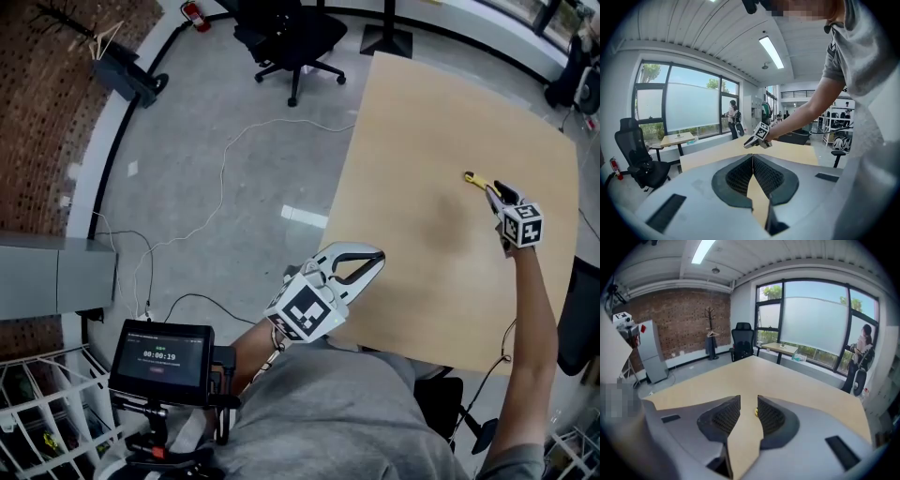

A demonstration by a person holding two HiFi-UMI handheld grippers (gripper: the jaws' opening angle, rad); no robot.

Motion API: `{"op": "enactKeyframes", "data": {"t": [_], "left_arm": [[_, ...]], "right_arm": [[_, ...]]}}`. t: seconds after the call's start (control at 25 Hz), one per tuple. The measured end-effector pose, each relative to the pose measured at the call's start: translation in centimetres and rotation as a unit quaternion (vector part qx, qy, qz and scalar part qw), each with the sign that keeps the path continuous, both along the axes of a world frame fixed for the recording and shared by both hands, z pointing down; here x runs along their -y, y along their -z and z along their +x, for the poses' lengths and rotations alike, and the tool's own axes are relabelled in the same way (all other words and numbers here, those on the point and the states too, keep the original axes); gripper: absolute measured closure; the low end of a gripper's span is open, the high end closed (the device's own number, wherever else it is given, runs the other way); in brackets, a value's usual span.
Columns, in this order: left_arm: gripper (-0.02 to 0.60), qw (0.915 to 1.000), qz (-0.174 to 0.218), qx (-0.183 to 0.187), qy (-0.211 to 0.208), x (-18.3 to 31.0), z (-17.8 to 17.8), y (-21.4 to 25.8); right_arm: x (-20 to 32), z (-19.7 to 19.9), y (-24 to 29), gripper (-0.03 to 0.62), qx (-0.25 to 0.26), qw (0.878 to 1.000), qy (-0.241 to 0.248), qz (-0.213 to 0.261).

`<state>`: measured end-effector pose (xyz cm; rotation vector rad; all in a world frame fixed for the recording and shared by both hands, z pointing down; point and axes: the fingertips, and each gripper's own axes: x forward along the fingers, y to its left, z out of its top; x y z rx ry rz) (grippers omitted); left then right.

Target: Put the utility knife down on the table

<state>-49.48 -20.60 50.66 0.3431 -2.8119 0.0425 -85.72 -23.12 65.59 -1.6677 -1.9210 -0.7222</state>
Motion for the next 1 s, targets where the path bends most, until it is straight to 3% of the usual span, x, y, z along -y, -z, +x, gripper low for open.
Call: {"op": "enactKeyframes", "data": {"t": [0.24,0.44,0.72,1.0], "left_arm": [[0.577,0.9999,-0.005,0.015,-0.005,0.0,0.4,0.1],[0.577,0.9996,-0.009,0.026,-0.01,0.1,0.3,0.4],[0.577,0.9988,-0.018,0.043,-0.013,-0.2,0.3,0.8],[0.577,0.9977,-0.035,0.053,-0.022,-0.3,0.0,1.6]], "right_arm": [[1.0,4.1,4.8,0.515,-0.018,0.995,-0.024,-0.091],[3.1,7.9,10.6,0.52,-0.027,0.982,-0.054,-0.179],[8.6,13.6,17.8,0.52,-0.041,0.944,-0.102,-0.312],[13.9,17.8,22.4,0.52,-0.077,0.906,-0.147,-0.389]]}}
